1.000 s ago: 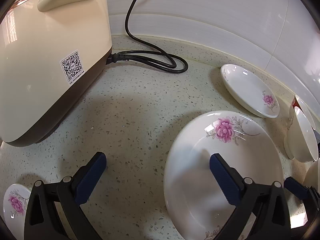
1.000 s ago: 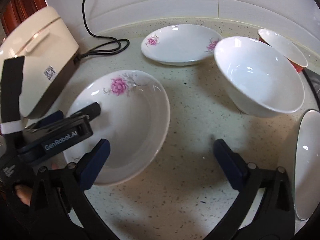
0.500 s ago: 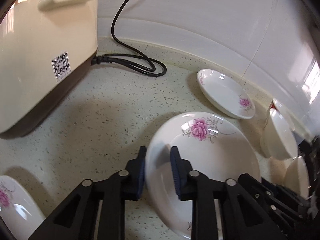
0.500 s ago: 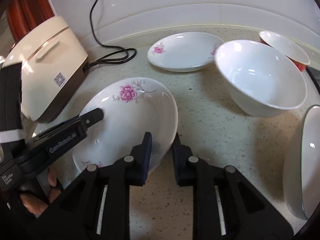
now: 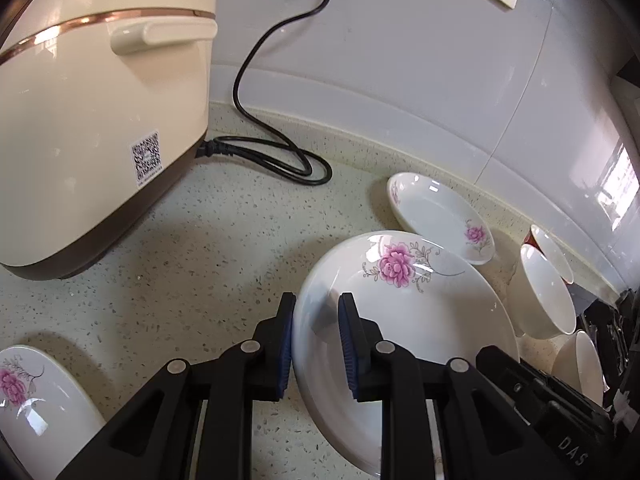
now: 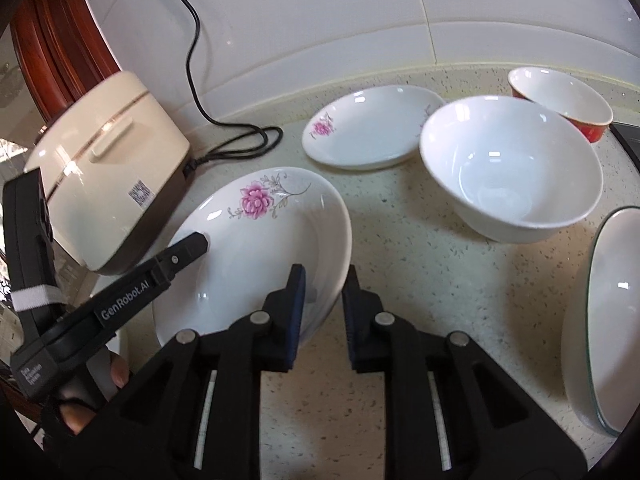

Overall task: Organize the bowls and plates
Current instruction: 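Carry the second plate to the cooker and lower it onto the first plate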

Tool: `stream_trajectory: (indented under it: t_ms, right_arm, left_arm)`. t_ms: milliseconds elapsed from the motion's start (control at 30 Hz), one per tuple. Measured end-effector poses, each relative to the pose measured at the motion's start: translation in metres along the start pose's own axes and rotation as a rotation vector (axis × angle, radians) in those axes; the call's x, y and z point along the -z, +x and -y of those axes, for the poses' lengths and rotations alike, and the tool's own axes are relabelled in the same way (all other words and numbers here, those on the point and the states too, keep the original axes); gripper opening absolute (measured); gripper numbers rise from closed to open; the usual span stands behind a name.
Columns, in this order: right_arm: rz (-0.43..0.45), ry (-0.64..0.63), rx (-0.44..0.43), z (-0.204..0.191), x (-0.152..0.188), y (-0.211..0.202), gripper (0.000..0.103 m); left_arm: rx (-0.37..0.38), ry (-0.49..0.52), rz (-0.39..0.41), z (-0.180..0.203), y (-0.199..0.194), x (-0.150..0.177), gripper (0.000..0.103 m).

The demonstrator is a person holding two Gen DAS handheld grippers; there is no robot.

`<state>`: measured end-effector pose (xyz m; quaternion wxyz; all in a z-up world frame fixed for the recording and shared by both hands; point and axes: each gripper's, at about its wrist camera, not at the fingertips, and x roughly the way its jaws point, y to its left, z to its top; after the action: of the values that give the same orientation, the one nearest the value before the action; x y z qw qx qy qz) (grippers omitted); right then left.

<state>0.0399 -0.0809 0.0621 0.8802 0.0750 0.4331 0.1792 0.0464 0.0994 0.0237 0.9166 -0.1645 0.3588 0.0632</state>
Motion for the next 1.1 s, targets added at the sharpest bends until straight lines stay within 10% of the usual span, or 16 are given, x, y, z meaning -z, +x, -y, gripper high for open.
stream_trajectory:
  t_ms: [1100]
  right_arm:
    - [-0.004, -0.131, -0.237, -0.059, 0.018, -0.006, 0.022]
  left_arm:
    - [-0.067, -0.038, 0.184, -0.056, -0.085, 0.009, 0.022]
